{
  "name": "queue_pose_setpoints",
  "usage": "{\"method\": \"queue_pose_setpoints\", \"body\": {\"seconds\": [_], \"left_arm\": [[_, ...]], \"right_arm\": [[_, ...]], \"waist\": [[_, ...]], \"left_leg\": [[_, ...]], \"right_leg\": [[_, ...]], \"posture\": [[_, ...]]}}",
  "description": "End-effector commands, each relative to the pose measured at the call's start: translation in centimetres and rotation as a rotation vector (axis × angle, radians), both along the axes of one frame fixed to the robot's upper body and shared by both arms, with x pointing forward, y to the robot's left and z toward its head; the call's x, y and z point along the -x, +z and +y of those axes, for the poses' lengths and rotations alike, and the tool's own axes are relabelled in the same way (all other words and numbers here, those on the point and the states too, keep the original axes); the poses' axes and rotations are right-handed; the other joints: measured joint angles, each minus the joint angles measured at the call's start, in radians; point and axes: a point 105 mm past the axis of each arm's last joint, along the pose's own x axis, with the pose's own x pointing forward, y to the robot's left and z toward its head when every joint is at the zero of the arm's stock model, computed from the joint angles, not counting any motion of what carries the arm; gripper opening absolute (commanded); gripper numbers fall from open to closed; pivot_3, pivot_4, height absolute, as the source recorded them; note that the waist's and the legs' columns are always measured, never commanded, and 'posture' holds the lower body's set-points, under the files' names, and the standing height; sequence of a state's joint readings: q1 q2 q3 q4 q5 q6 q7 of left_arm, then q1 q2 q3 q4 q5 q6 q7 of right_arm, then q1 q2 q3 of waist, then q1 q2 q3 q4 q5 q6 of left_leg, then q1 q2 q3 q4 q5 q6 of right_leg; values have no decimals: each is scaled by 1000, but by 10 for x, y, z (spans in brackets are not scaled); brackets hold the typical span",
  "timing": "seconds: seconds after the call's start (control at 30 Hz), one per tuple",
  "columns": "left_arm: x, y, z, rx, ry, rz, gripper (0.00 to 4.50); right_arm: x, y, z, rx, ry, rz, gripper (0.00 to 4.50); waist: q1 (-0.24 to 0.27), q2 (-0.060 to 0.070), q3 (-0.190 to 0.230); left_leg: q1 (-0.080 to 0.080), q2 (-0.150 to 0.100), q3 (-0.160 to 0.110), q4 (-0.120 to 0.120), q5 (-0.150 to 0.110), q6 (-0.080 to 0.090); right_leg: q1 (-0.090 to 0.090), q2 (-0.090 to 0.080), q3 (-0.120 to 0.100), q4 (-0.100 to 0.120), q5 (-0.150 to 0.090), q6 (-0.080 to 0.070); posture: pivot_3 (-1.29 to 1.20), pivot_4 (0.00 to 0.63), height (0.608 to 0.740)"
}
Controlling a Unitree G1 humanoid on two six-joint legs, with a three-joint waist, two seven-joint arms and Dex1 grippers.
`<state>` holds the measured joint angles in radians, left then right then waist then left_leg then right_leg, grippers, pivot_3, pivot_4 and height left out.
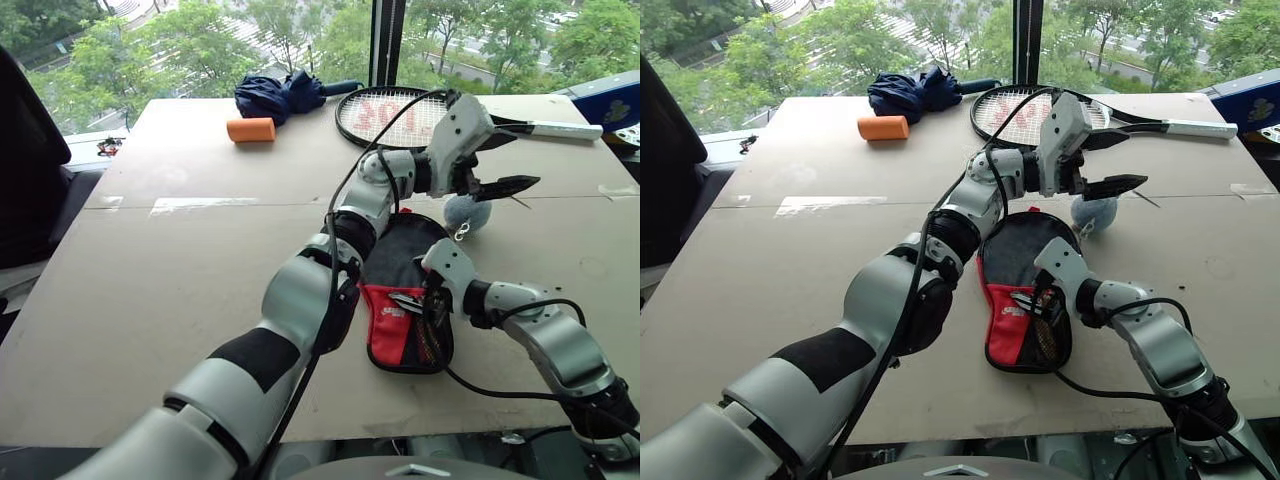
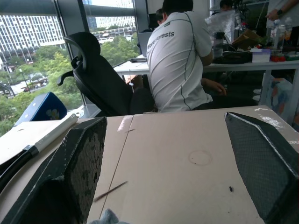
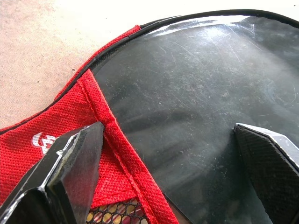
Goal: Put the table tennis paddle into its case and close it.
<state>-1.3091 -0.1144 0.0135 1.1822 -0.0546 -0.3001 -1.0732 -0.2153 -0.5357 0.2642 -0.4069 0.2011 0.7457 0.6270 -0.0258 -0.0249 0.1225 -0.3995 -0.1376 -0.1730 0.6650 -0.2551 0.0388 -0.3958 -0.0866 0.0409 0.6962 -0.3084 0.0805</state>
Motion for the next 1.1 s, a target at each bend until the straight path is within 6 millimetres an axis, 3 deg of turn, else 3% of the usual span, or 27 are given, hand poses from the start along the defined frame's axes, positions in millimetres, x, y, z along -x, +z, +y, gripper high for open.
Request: {"method": "queue_pose_setpoints", "body": {"seconds": [0.03, 0.2, 0.33, 0.43, 0.6, 0.7, 0.77, 0.83, 0.97, 1.1], "left_arm": [[-7, -32, 30, -117, 30, -23, 4085], [-13, -75, 53, -252, 120, 13, 4085], [-8, -106, 55, -379, 123, 7, 4085], [-7, -121, 53, -437, 145, 13, 4085], [-6, -140, 52, -486, 181, 77, 4085], [-6, -149, 54, -519, 191, 105, 4085], [-6, -150, 53, -516, 204, 120, 4085], [-6, -151, 52, -506, 209, 135, 4085], [-3, -154, 50, -498, 202, 156, 4085], [4, -160, 46, -488, 175, 177, 4085]], "right_arm": [[15, -38, -6, 43, -21, 170, 4500], [17, -32, -7, 27, -19, 163, 4500], [17, -17, -8, -18, 4, 133, 4500], [19, 1, -8, -80, 28, 109, 4500], [19, 59, -11, -280, 78, 81, 4500], [-3, 97, -33, -339, 2, -44, 4500], [-17, 109, -47, -355, -63, -104, 4500], [-44, 117, -73, -327, -211, -196, 4500], [-75, 125, -100, -325, -383, -274, 4500], [-110, 105, -114, -244, -497, -225, 4500]], "waist": [[-8, 2, -1], [-2, 2, -1], [13, 2, -1], [13, 2, -1], [15, 2, 0], [14, 2, 0], [18, 2, -1], [20, 1, -1], [21, 1, -1], [13, 2, -1]], "left_leg": [[0, 0, 0, 0, 0, 0], [-1, 0, -2, 1, 0, 0], [-2, -1, -2, 2, 0, 0], [-2, -1, -2, 2, 0, 0], [-4, -1, -2, 2, 0, 0], [-4, -1, -2, 3, 0, 1], [-3, -1, -2, 3, 0, 1], [-3, -1, -2, 3, -1, 1], [-3, -1, -2, 3, -1, 1], [-3, -1, 0, 2, -1, 1]], "right_leg": [[0, 0, 0, 0, 0, 0], [0, 0, 0, 0, 0, 0], [0, -1, 0, 0, 0, 0], [0, -1, 0, -1, 0, 0], [0, -1, 0, -1, 0, 0], [0, -1, 0, -1, 0, 0], [0, -1, 0, -1, 0, 0], [0, -1, 0, -1, 0, 0], [0, -2, 0, 0, 0, 0], [0, -2, 2, 0, 0, 0]], "posture": [[0, 150, 726], [0, 150, 726], [0, 150, 726], [0, 150, 726], [0, 150, 726], [0, 150, 726], [0, 150, 726], [0, 150, 726], [0, 150, 726], [0, 150, 726]]}}
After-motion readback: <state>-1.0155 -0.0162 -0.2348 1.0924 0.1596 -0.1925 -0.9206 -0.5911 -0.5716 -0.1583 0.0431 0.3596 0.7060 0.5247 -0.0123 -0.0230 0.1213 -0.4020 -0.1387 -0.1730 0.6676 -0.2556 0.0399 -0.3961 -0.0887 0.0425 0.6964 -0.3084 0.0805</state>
